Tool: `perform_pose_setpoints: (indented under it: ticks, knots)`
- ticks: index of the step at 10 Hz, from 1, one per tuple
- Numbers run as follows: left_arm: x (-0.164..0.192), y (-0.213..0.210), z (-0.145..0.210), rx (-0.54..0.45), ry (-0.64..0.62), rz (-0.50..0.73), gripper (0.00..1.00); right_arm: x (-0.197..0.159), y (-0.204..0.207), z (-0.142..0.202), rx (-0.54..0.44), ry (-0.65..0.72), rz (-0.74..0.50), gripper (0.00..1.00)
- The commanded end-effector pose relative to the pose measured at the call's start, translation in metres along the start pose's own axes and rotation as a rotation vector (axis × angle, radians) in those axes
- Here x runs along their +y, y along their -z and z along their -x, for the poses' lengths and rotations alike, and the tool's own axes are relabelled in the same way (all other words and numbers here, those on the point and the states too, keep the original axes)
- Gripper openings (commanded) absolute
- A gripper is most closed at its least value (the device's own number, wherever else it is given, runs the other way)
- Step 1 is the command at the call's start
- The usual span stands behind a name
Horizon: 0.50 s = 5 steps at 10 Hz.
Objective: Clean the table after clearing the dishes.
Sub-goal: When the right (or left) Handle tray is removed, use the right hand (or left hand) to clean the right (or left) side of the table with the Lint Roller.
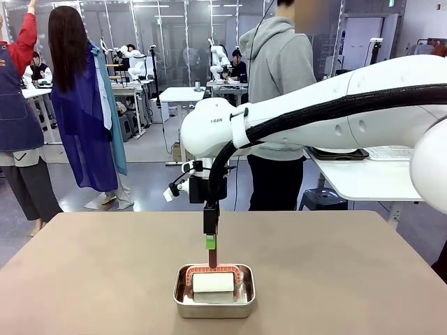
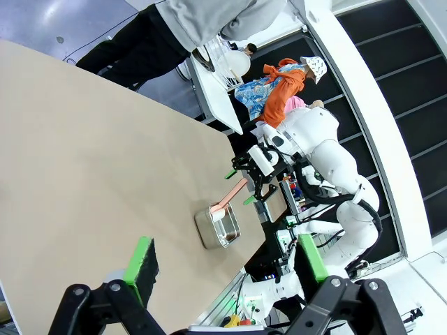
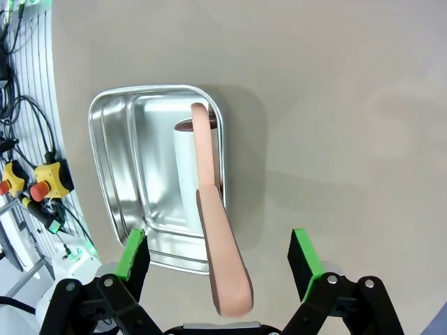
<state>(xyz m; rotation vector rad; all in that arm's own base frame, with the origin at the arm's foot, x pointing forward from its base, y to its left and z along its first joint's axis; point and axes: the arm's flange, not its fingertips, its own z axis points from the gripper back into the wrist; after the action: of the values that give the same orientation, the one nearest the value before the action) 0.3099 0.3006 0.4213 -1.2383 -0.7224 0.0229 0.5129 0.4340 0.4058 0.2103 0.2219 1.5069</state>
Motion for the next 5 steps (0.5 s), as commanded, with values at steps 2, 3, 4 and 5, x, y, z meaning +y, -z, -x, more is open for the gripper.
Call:
perform_pose_setpoints:
  ticks: [2,3,4,5]
  knots:
    - [-0.0037,-0.0037,0.0014,0.011,0.001,0.005,1.0,0.0057,0.0105,-0.0019,0.02,-0.011,-0.029,1.0]
    - [-0.0037,-0.0037,0.0014,0.011,0.001,0.005,1.0,0.0065,0.011,-0.0003,0.02,-0.011,-0.027,1.0]
    - [-0.0037,-0.0037,0.0014,0.011,0.001,0.005,1.0,0.0067,0.0119,0.001,0.023,-0.01,-0.035,1.0]
    - [-0.0037,-0.0037,0.0014,0.011,0.001,0.005,1.0,0.0077,0.0132,0.0016,0.031,-0.012,-0.034,0.64]
